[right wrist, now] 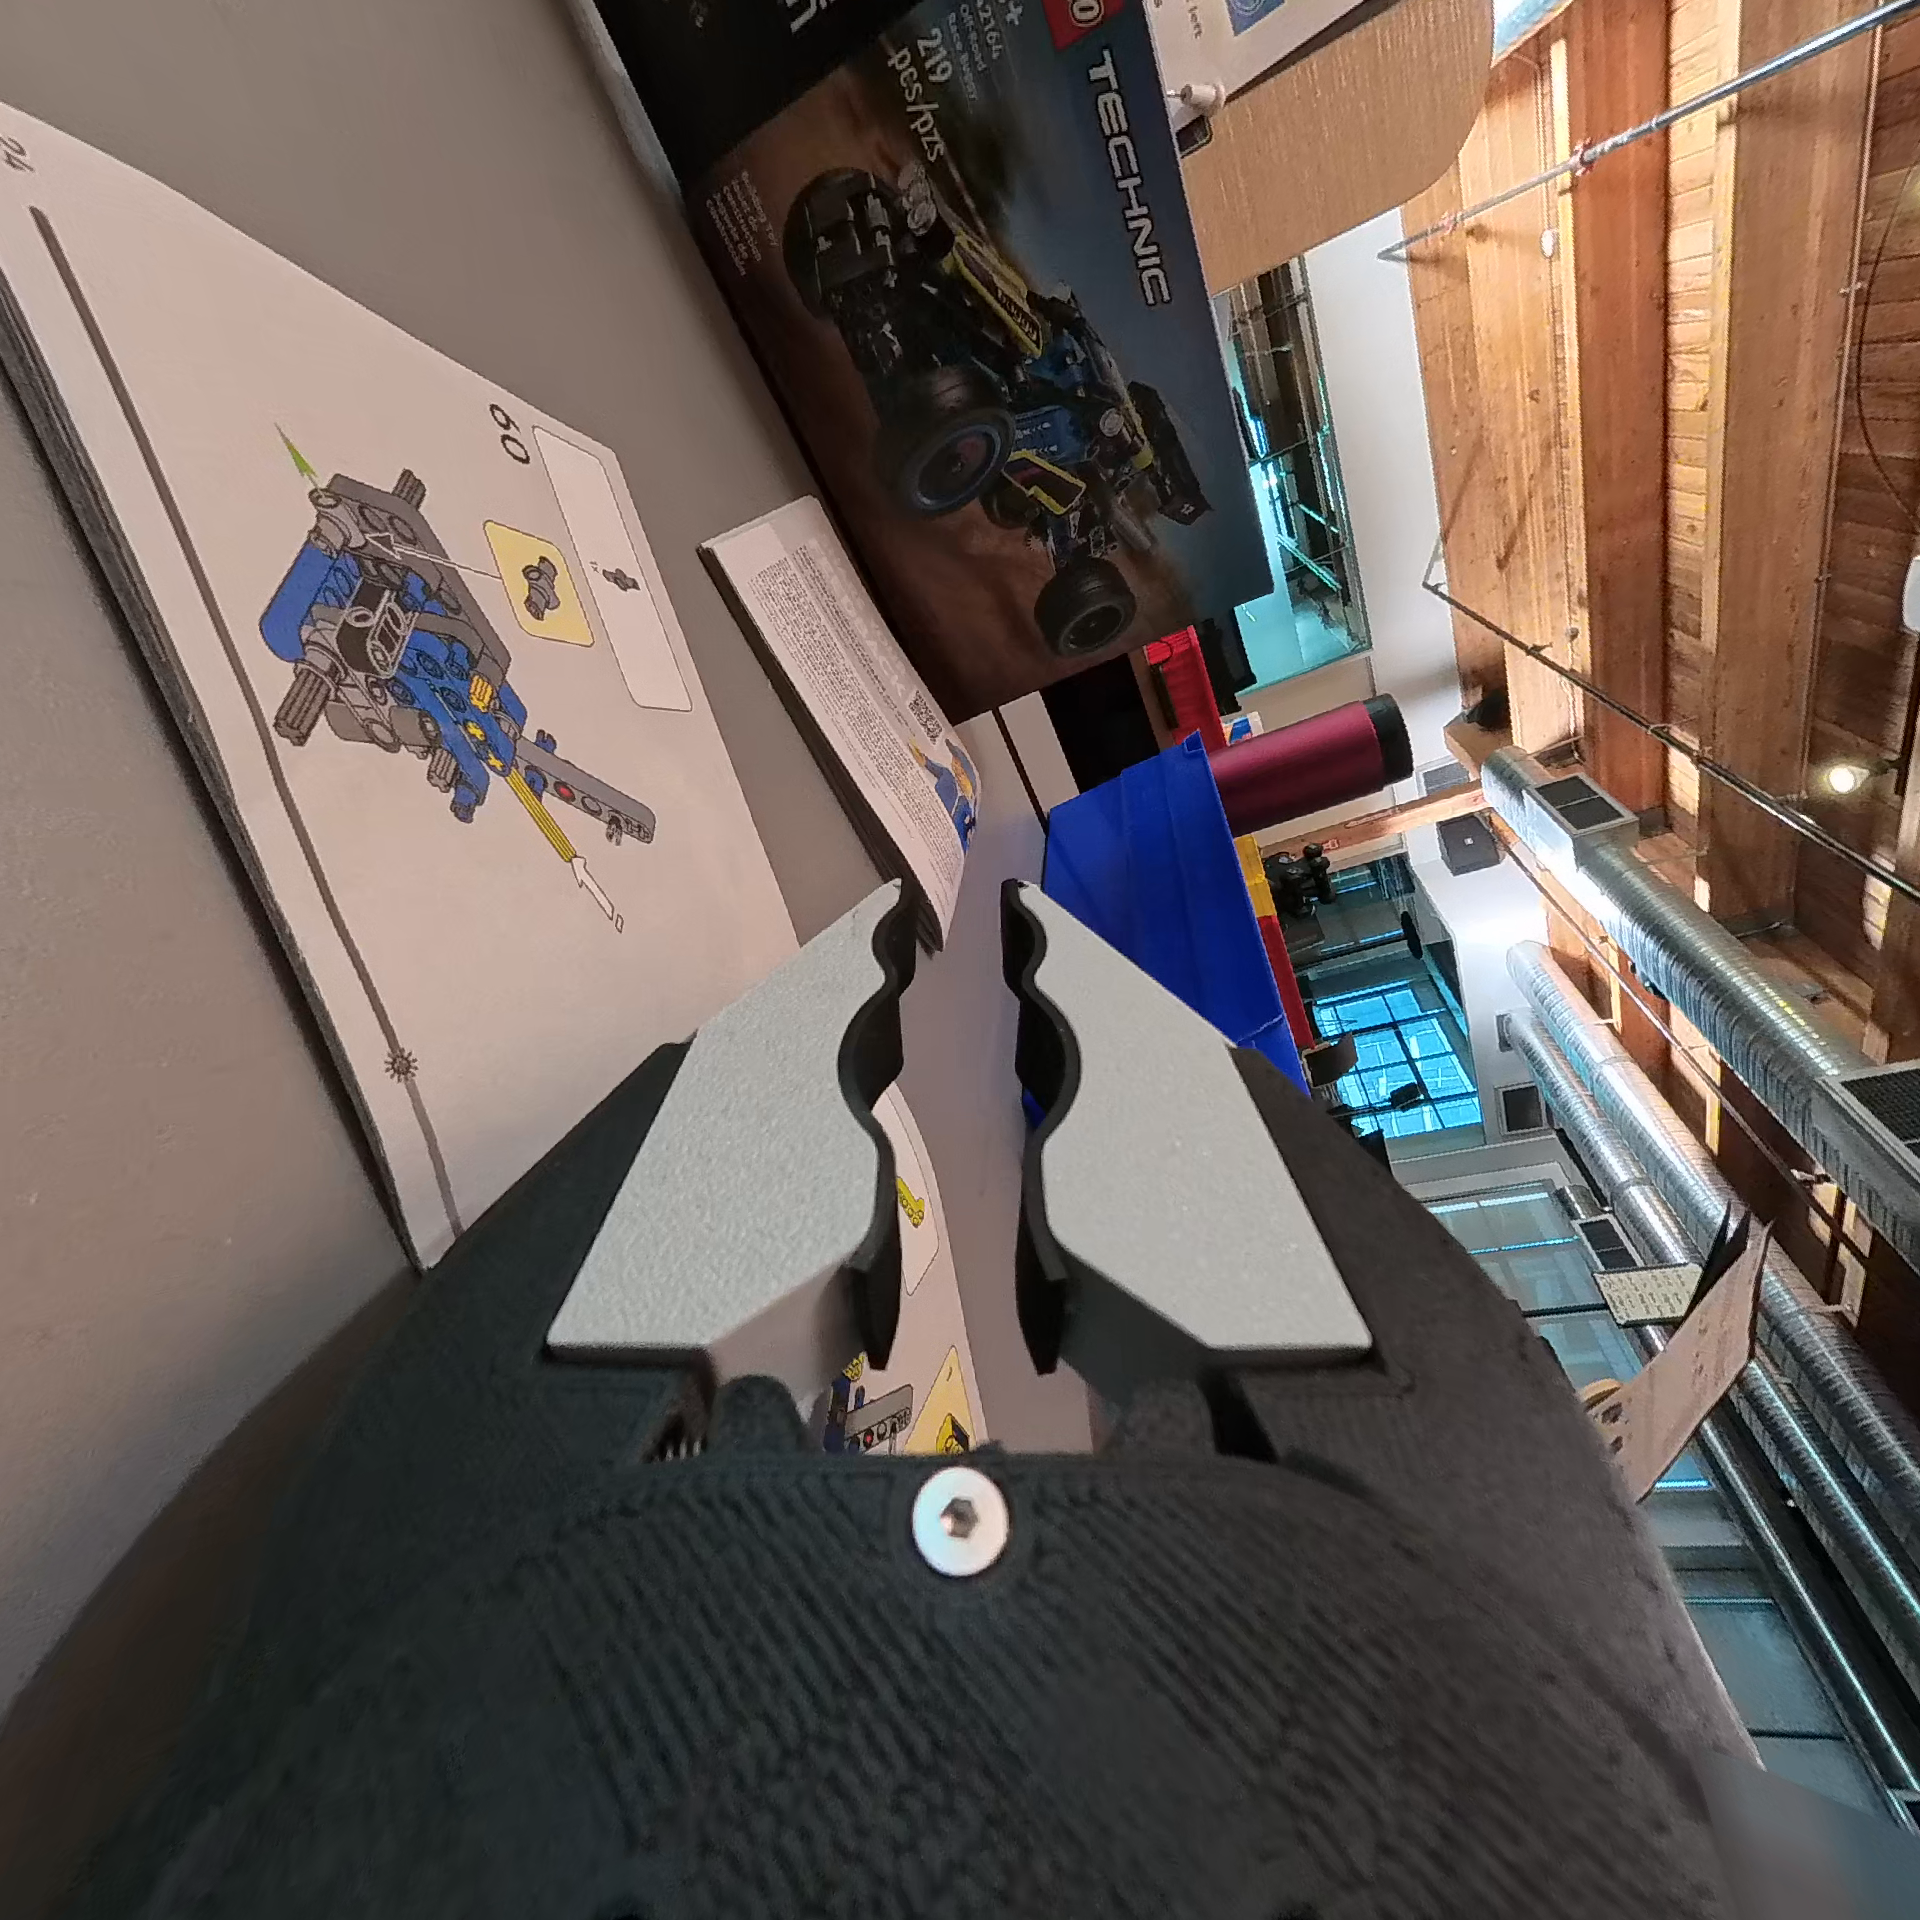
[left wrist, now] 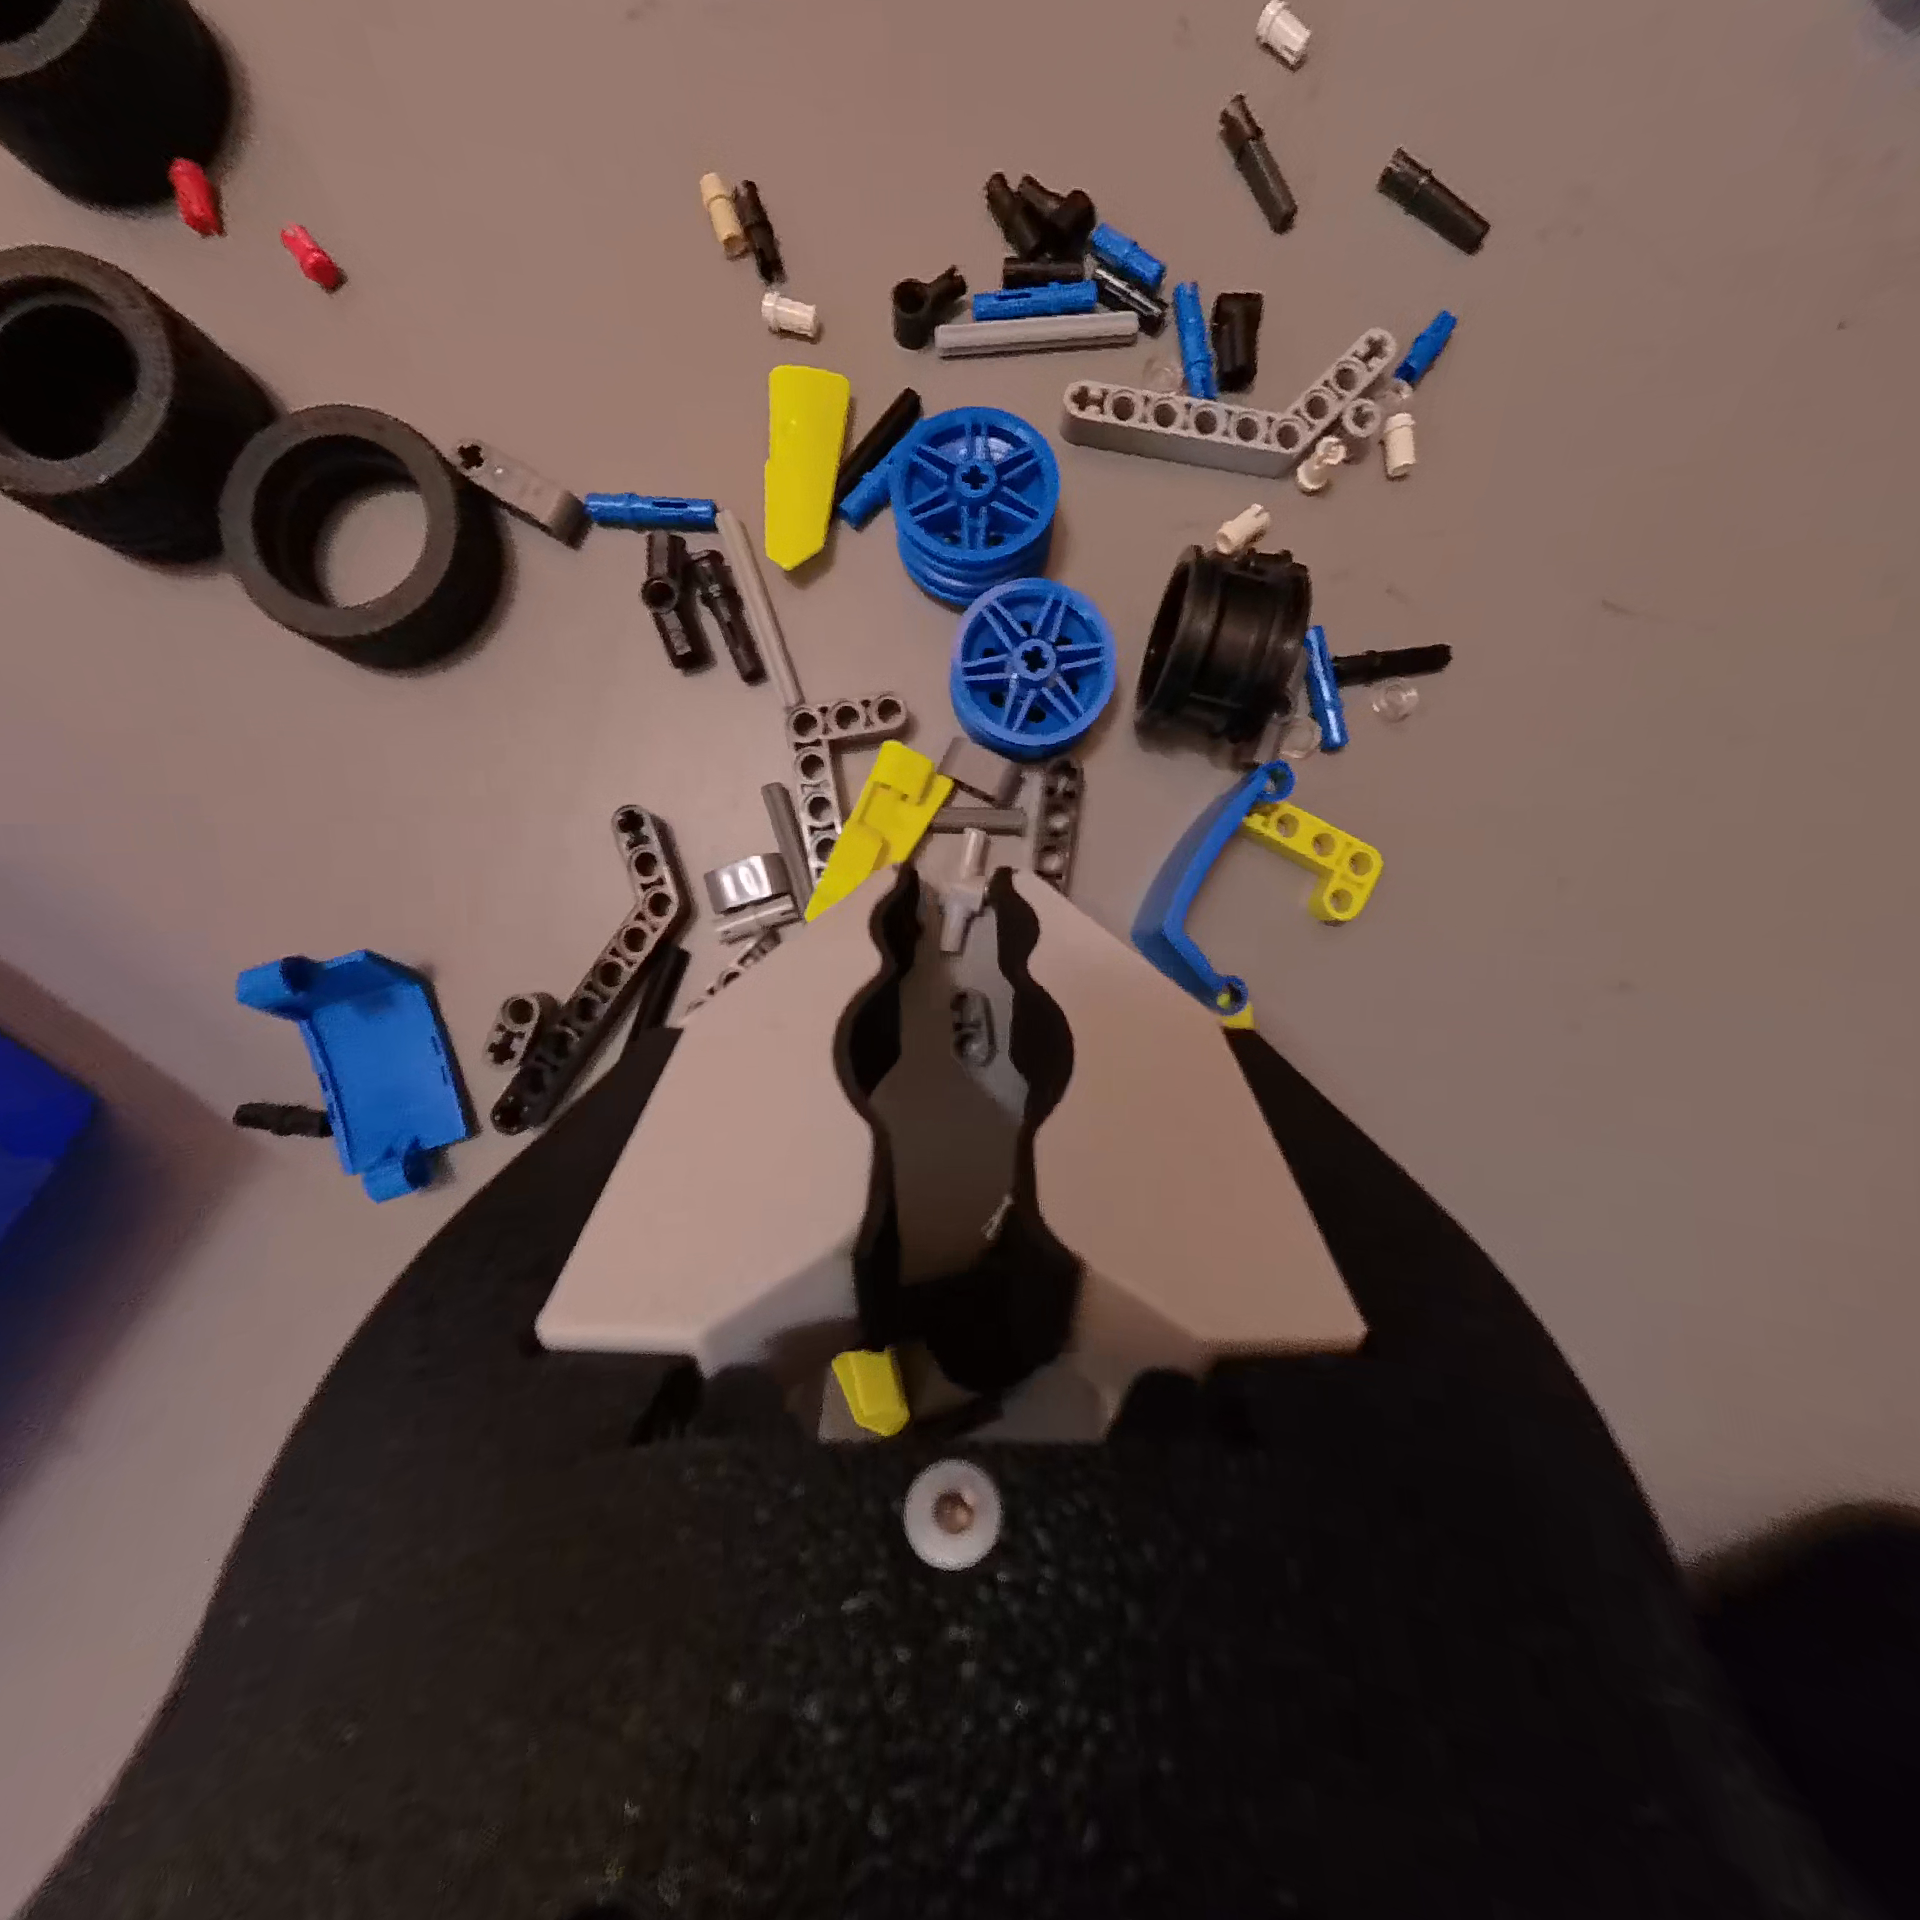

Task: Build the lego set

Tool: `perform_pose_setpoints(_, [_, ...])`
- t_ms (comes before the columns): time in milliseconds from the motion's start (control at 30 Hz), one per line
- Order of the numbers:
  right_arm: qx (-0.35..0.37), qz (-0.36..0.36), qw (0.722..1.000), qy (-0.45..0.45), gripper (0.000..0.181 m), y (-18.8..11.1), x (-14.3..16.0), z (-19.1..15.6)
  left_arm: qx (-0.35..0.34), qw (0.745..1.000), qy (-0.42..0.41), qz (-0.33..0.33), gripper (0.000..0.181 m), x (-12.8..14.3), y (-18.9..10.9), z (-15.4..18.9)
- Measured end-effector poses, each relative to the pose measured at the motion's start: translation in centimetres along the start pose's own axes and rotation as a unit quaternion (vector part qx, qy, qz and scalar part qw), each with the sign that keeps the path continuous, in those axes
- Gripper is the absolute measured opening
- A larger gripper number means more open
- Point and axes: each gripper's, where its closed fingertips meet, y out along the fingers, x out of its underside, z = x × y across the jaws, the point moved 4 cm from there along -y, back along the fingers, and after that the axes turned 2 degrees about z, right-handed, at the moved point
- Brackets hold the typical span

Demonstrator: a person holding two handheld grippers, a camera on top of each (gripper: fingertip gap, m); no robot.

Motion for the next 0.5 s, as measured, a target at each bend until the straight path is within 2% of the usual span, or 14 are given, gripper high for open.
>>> perform_pose_setpoints(100, [0.001, 0.001, 1.000, 0.001, 0.014, -0.07, 0.00, 0.04, -0.004, 1.000, -0.007, 0.010, 0.012, -0.28, 0.02, -0.21])
perform_pose_setpoints(267, [0.001, 0.003, 1.000, 0.003, 0.014, -0.08, -0.04, 0.08, -0.017, 1.000, 0.004, -0.022, 0.013, 0.05, 0.21, -0.20])
perform_pose_setpoints(400, [0.000, 0.004, 1.000, 0.005, 0.014, -0.10, -0.07, 0.10, -0.034, 0.997, 0.034, -0.052, 0.004, 0.29, 0.35, 0.08])
perform_pose_setpoints(500, [0.003, 0.006, 1.000, 0.007, 0.014, -0.18, -0.07, 0.23, -0.040, 0.998, 0.039, -0.029, 0.004, -0.30, 0.30, 0.06])
